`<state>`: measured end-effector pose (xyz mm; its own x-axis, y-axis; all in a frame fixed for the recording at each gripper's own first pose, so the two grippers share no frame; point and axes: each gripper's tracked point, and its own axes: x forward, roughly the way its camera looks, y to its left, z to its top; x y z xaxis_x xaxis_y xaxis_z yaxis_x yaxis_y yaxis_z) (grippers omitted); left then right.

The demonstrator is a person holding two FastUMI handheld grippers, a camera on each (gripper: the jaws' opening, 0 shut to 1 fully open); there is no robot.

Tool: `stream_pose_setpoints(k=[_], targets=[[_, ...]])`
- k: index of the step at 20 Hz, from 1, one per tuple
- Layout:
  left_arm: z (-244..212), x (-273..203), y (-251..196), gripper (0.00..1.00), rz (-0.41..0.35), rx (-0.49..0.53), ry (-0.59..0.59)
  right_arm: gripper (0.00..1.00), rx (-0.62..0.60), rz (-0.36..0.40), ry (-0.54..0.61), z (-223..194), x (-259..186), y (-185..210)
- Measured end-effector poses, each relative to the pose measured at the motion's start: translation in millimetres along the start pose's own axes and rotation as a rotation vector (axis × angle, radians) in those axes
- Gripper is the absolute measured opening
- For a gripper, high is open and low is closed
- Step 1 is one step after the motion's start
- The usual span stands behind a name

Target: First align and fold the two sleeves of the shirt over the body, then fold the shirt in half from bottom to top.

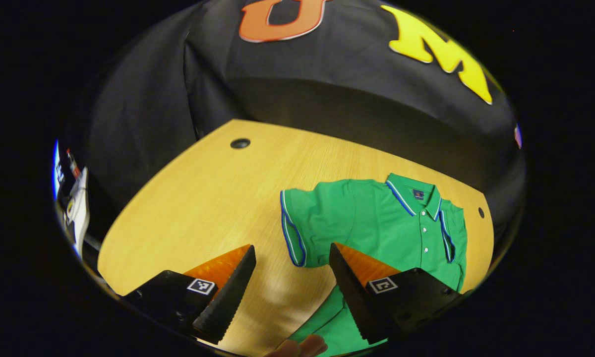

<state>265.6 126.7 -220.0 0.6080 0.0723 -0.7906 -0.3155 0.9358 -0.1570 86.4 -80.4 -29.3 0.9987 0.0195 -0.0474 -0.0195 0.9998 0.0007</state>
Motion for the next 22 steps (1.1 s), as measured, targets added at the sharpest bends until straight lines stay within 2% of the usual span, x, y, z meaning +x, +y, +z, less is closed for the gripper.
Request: stream_pose_setpoints(k=[1,2,3,5,6,9,10,11,12,13,14,15,17,22], targets=[[3,5,-6,1.00,-0.050,-0.073,0.026,0.96,0.000,-0.005,-0.002,0,0,-3],[6,17,-7,0.94,-0.073,-0.124,0.032,0.96,0.001,-0.008,-0.003,0,0,-5],[8,25,-3,0.90,-0.064,-0.145,0.030,0.96,0.004,-0.012,-0.002,-1,2,-6],[6,40,8,0.83,-0.027,-0.118,0.023,0.96,0.025,-0.019,0.010,-6,4,-11],[5,44,7,0.82,-0.029,-0.099,0.031,0.96,0.037,-0.017,0.015,-6,5,-12],[-7,52,-2,0.65,-0.055,-0.085,0.087,0.96,0.062,-0.018,0.013,-7,7,-15],[-4,56,-2,0.64,-0.048,-0.070,0.067,0.96,0.062,-0.020,0.010,-7,8,-16],[-3,58,-3,0.67,-0.050,-0.062,0.066,0.96,0.061,-0.023,0.009,-7,7,-17],[-4,59,-3,0.54,-0.046,-0.059,0.072,0.96,0.063,-0.025,0.009,-8,7,-18],[-2,60,-3,0.29,-0.045,-0.051,0.064,0.96,0.066,-0.025,0.009,-8,8,-18],[-2,62,0,0.30,-0.031,-0.048,0.064,0.94,0.072,-0.024,0.011,-9,8,-18],[-1,63,0,0.16,-0.023,-0.041,0.059,0.96,0.076,-0.021,0.012,-10,10,-18],[-2,60,-1,0.06,-0.013,-0.017,0.064,0.96,0.071,-0.019,0.016,-13,11,-17],[15,44,-18,0.05,0.030,0.135,-0.003,0.96,0.075,-0.030,0.011,-12,12,-20]])
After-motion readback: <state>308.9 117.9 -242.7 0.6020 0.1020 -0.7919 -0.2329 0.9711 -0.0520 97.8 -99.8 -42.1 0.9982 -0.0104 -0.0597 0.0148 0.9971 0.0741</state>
